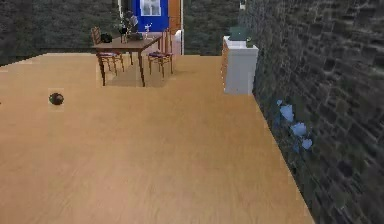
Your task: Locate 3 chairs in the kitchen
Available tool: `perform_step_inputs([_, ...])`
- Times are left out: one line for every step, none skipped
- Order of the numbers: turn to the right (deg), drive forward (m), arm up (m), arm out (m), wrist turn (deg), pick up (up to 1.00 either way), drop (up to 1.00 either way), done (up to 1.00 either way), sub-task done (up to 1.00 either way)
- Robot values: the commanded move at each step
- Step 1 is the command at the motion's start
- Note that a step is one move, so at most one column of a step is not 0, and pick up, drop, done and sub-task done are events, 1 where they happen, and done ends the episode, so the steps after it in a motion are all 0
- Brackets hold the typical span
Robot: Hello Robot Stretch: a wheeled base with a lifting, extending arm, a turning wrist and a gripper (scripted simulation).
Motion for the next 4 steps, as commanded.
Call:
perform_step_inputs([0.0,1.00,0.00,0.00,0.0,0.00,0.00,0.00,0.00])
perform_step_inputs([0.0,1.00,0.00,0.00,0.0,0.00,0.00,0.00,0.00])
perform_step_inputs([0.0,1.00,0.00,0.00,0.0,0.00,0.00,0.00,0.00])
perform_step_inputs([0.0,0.10,0.00,0.00,0.0,0.00,0.00,0.00,0.00])
